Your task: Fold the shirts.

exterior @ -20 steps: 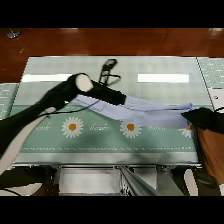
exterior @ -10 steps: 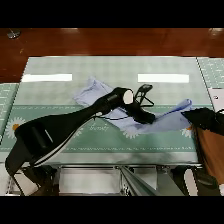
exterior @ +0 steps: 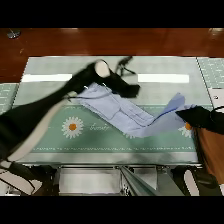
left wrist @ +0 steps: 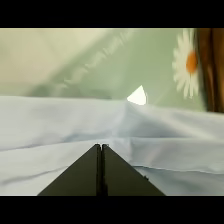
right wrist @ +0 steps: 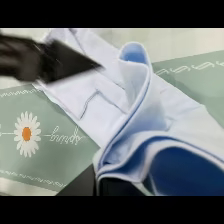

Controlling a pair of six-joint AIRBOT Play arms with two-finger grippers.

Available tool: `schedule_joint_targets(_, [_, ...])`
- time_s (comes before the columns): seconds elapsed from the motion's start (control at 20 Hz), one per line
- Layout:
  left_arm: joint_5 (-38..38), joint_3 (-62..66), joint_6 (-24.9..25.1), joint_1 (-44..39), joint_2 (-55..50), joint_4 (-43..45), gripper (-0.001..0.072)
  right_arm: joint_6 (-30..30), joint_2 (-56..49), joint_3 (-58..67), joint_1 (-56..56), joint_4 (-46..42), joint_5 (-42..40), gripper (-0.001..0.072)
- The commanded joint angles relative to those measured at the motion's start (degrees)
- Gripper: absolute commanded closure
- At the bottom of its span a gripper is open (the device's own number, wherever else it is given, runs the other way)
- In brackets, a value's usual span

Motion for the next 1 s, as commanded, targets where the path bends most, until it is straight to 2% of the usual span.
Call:
schedule_joint_targets(0.0, [-5.6,0.0,0.1,15.6,9.0,0.7,0.0686,0.4,-7.3,4.8,8.1,1.9,-6.5,0.0691])
schedule_joint_targets(0.1, [-9.5,-0.1,1.1,23.7,16.1,4.8,0.0686,-0.4,-16.3,11.1,17.1,1.7,-10.7,0.0691])
schedule_joint_targets(0.2, [-9.9,-2.4,1.6,30.4,25.3,9.8,0.0686,-1.3,-27.6,19.2,27.6,0.9,-15.2,0.0691])
schedule_joint_targets(0.3, [-9.2,-8.3,4.3,36.2,36.2,13.0,0.0685,-1.3,-39.4,27.8,34.8,-0.6,-18.3,0.0691])
schedule_joint_targets(0.4, [-9.0,-18.0,4.2,40.3,48.0,19.1,0.0685,0.2,-52.4,38.3,39.4,-0.6,-19.2,0.0691])
schedule_joint_targets(0.5, [-8.6,-30.2,4.0,43.3,59.8,20.6,0.0685,2.0,-63.6,48.7,41.7,-0.8,-18.4,0.0691])
schedule_joint_targets(0.65, [-7.8,-47.6,0.9,44.3,75.2,19.0,0.0685,5.7,-76.8,61.7,43.3,-0.8,-16.7,0.0691])
schedule_joint_targets(0.85, [-8.0,-62.1,-3.8,44.3,86.0,17.7,0.0685,9.3,-85.4,68.0,44.4,-0.2,-19.3,0.0689])
schedule_joint_targets(0.9, [-8.0,-63.9,-3.8,44.3,86.8,17.6,0.0685,9.6,-86.3,68.0,44.4,0.5,-19.9,0.0615])
schedule_joint_targets(0.95, [-8.0,-64.8,-3.7,44.3,86.8,17.6,0.0685,9.6,-86.8,68.0,44.3,2.1,-18.4,0.0254])
